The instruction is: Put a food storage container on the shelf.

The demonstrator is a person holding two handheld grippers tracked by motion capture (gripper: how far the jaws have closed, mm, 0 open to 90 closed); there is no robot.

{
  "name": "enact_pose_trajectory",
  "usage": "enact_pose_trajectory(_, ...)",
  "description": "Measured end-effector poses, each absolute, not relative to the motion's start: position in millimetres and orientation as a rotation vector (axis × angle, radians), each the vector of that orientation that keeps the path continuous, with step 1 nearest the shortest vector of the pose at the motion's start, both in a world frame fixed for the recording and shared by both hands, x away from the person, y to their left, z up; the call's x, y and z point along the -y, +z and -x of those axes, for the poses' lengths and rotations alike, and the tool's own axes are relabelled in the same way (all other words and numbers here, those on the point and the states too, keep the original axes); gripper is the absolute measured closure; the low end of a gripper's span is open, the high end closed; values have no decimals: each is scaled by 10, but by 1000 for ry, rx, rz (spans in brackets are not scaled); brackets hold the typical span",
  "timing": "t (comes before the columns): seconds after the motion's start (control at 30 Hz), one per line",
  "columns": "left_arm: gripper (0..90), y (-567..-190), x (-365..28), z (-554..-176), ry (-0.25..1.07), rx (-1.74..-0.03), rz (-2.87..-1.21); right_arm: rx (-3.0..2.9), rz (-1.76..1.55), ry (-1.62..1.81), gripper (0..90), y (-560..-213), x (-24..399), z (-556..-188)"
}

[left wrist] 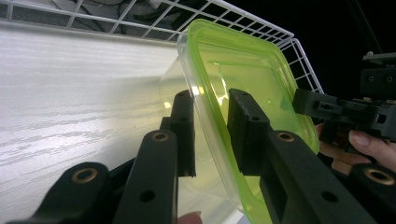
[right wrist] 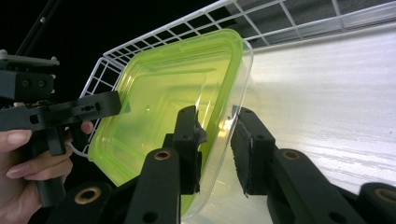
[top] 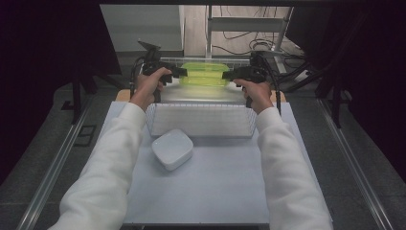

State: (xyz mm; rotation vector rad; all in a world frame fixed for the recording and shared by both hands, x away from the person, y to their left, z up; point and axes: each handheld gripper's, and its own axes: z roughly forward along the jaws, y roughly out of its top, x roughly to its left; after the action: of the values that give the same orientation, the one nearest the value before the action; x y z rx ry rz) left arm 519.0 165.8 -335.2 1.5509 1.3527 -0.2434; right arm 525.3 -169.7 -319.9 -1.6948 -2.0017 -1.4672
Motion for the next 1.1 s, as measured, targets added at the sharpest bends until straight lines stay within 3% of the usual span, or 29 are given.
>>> enact_pose_trajectory(0.13,692,-3372,-1663,-5179,-219,-1338,-1553,2011,1704,-1483,691,-3207,1692,-5244)
enact_pose_trajectory(0.33,430,-3344,-1640,-5146,-165,-1295,-1565,2037,1694,-1526,534,-3209,1676,-5217)
enact_pose_trajectory(0.5,280,-3270,-1668,-5079,-88,-1263,-1555,2103,1691,-1594,431,-3123,1656,-5128)
enact_pose_trajectory(0.9,241,-3087,-1752,-4610,45,-1129,-1684,2388,1556,-1629,294,-2944,1778,-4799)
enact_pose_trajectory(1.1,237,-3099,-1783,-4231,91,-1068,-1744,2440,1454,-1664,285,-2942,1941,-4546)
